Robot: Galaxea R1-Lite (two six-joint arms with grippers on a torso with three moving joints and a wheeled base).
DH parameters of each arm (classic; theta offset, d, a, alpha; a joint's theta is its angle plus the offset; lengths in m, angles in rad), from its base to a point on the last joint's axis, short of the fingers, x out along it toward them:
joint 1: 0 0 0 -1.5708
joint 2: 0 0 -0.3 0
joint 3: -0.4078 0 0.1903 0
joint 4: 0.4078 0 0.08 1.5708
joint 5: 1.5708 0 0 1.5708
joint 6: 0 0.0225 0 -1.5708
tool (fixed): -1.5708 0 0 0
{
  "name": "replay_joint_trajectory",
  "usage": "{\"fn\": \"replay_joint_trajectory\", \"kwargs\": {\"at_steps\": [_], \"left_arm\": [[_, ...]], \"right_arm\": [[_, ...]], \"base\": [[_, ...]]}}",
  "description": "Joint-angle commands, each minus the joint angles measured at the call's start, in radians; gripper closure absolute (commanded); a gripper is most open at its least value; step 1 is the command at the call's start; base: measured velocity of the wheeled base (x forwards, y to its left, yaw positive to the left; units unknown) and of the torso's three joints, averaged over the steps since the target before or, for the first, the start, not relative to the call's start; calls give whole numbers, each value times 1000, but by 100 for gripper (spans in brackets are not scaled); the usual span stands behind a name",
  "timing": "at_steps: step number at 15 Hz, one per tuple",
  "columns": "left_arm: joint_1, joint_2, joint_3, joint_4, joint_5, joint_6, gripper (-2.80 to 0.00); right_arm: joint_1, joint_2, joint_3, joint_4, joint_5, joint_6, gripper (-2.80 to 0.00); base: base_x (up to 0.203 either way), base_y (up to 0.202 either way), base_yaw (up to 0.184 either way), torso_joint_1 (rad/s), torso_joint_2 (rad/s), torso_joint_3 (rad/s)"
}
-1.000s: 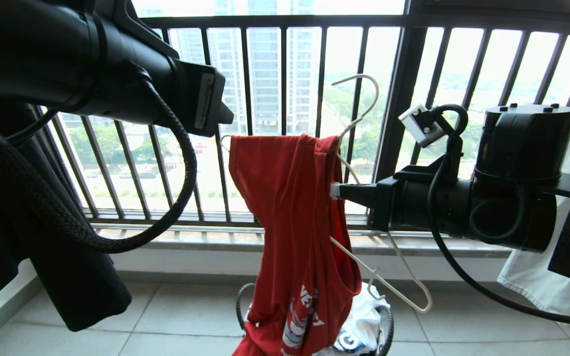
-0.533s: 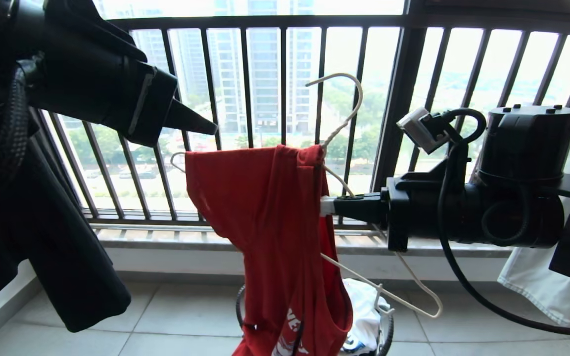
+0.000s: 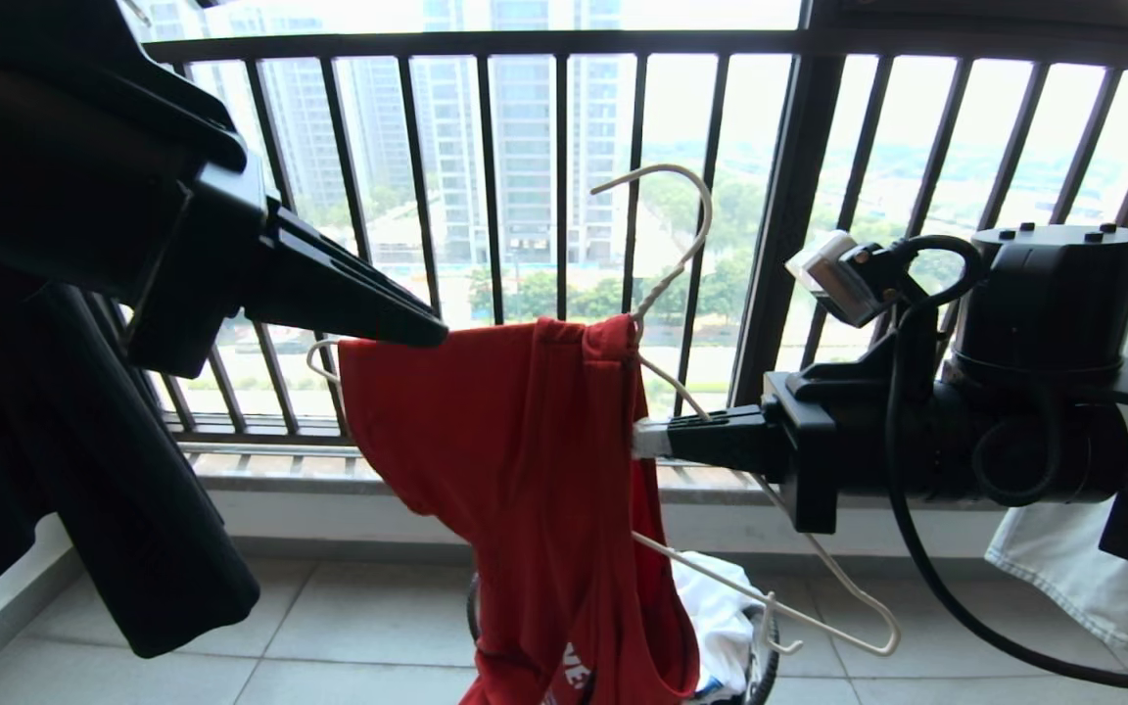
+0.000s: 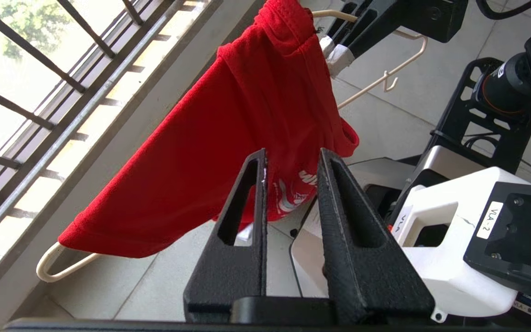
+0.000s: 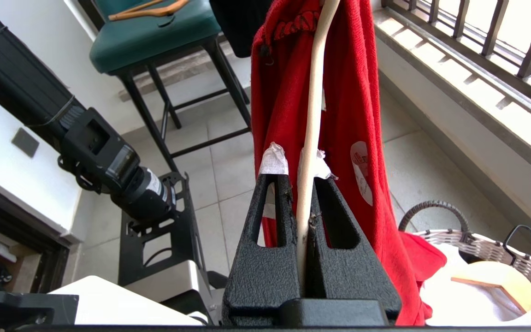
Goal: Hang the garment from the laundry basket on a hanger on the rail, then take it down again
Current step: Hang the clothes on the clothes rack
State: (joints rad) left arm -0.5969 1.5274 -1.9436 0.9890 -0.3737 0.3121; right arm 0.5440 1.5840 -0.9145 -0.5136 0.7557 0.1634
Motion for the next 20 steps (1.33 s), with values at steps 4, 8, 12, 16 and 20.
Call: {"fn": "replay_joint_trajectory", "kwargs": {"at_steps": [4,8,12,16,20], "left_arm": [[-25,83,-1,-54,-11,2,-280],[-32,111,0,-94,-13,4,-280],[-43,138,-1,-166,-13,2,-280],[-62,145,0,-171,-15,-1,-280],[-70,172,5,-165,-63,-4,-280]], "right_arm": [[-1,-16,4,-5,4,-1,0],[-4,-45,16,-5,5,-3,0],[-4,-53,23,-5,5,-4,0],[-4,-75,34,-6,9,-4,0],[-9,-84,39,-8,17,-7,0]], "base": [[0,0,0,0,0,0],[0,0,0,0,0,0],[0,0,0,0,0,0],[0,0,0,0,0,0],[0,0,0,0,0,0]]}}
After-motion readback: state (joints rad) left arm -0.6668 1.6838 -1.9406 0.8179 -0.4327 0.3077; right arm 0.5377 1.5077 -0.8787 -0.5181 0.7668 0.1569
